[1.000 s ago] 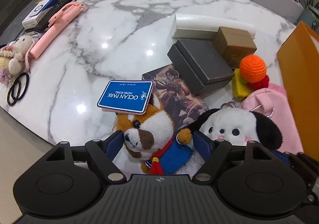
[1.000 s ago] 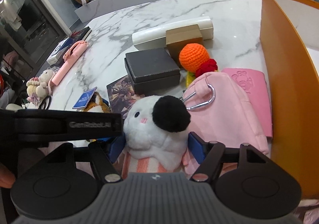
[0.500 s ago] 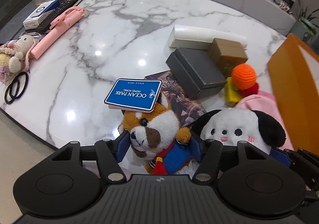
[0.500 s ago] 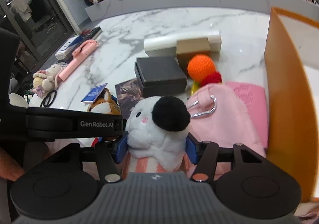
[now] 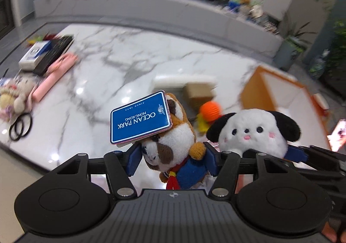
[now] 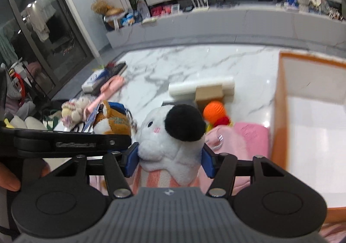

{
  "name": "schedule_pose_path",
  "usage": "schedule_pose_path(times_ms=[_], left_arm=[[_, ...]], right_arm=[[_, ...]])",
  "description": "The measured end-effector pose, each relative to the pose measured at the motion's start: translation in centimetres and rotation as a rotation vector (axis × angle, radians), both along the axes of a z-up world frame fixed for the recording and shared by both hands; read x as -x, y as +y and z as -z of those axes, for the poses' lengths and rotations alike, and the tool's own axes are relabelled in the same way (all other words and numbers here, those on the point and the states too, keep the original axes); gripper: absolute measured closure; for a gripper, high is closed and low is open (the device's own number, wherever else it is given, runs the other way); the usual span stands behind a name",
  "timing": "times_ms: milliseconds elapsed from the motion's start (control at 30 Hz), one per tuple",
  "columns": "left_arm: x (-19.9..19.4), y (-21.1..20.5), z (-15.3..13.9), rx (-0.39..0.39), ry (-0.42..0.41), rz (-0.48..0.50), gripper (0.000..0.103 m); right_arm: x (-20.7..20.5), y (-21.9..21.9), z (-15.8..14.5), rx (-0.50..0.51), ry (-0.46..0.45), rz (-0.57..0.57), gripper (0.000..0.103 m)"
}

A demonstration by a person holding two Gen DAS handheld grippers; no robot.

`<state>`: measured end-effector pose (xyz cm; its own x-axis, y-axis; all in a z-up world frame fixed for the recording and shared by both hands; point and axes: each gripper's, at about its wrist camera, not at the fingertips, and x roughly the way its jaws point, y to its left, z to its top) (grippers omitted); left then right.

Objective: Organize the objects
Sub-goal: 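Carry both plush toys over and down into the orange box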

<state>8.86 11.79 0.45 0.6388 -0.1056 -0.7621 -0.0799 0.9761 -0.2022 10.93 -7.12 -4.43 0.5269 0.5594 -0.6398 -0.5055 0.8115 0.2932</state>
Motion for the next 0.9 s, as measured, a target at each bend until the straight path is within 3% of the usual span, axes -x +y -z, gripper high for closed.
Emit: schedule_pose_path(times_ms=[233,467,600,767,900], left_arm=[[1.2,-4.4,-5.3,-0.034,-0.149,0.160,0.035],[0.7,-10.6,-8.1,-0.020,-0.220,0.345,0.035],[-0.7,-14.9,-7.8,-0.048,-0.228,0.431,0.035],[-3.2,-19.7,-5.4,-0.091,-0.161,0.529,0.035],[-4.0,-23.0,-3.0,-0.189,-0.113,0.617,0.035]], right_arm=[[1.4,-4.7,-4.3,-0.070,-0.093,0.080,0.043],[1.4,-10.6,-7.2,-0.122,-0.146,0.210,0.043],[0.2,-13.8,-7.1,-0.117,-0.128,0.315,0.043],[-2.2,-16.7,-5.2,-0.081,-0.063,0.408,0.043],[-4.0,-18.1,-2.6,-0.031,0.000,0.441,0.043]])
